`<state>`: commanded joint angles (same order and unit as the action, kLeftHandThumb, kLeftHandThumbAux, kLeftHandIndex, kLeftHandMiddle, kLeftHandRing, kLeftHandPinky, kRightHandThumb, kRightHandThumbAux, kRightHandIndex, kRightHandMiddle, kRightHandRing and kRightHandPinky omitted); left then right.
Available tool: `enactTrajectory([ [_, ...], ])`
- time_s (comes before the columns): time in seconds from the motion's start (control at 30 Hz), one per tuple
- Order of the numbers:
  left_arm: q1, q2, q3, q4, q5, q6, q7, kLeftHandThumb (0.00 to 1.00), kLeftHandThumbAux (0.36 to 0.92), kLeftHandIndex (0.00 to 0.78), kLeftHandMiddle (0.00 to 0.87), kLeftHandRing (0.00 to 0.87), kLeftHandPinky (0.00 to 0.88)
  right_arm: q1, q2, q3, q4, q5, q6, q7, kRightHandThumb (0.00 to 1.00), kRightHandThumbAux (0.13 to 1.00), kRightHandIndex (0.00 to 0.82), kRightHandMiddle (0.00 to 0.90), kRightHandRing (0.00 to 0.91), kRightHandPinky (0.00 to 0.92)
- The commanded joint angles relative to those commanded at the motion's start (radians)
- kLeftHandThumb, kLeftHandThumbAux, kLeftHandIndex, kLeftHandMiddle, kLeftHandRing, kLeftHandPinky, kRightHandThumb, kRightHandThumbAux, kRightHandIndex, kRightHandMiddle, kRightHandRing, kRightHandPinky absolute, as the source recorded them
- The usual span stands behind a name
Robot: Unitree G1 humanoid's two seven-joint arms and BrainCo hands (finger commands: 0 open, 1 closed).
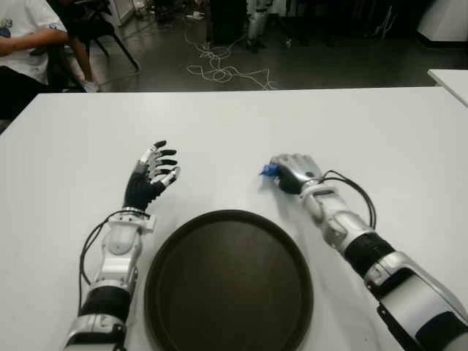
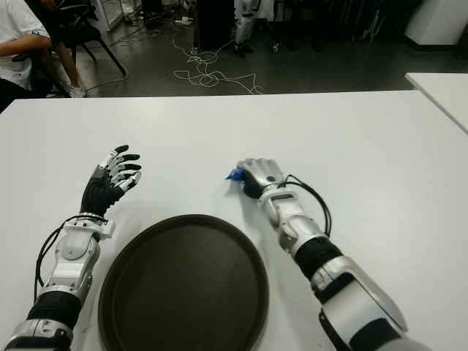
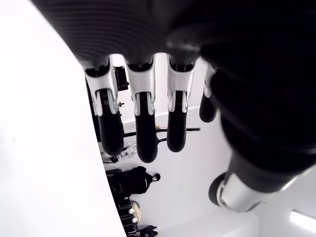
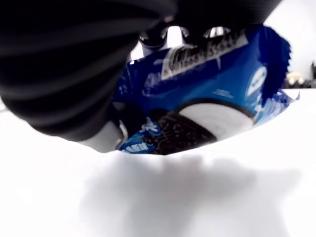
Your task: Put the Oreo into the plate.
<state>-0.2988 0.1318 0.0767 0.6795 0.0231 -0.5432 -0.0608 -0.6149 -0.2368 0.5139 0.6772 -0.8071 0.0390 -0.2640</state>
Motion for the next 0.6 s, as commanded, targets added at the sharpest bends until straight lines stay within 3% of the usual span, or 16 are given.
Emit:
enactTrajectory([
  [0.1, -0.007, 0.000, 0.004, 0.017, -0.005, -0.008, -0.005, 0.472, 0.742, 0.150, 0.260, 0.291, 0.328, 0.051, -0.033, -0.034, -0.127, 0.009, -0.030, -0.029, 0.844, 0.682, 0.428, 0.487, 0.734, 0.740],
  [0.33, -0.017, 0.000, 0.007, 0.041, -0.015, -0.021, -0.020, 0.480, 0.732, 0.145, 0.258, 0.295, 0.339, 0.125, -0.054, -0.076, -0.347, 0.004, -0.042, -0.026, 0.834, 0.691, 0.398, 0.513, 0.644, 0.620],
  [0.4, -0.018, 0.000, 0.008, 0.044, -0.015, -0.023, -0.020, 0.467, 0.734, 0.145, 0.259, 0.298, 0.345, 0.138, -0.054, -0.084, -0.393, 0.001, -0.037, -0.014, 0.826, 0.698, 0.376, 0.508, 0.571, 0.515],
  [0.6, -0.027, 0.002, 0.009, 0.060, -0.009, -0.025, -0.015, 0.417, 0.742, 0.146, 0.271, 0.307, 0.342, 0.160, -0.072, -0.093, -0.467, -0.011, -0.063, 0.010, 0.820, 0.702, 0.370, 0.487, 0.503, 0.479],
])
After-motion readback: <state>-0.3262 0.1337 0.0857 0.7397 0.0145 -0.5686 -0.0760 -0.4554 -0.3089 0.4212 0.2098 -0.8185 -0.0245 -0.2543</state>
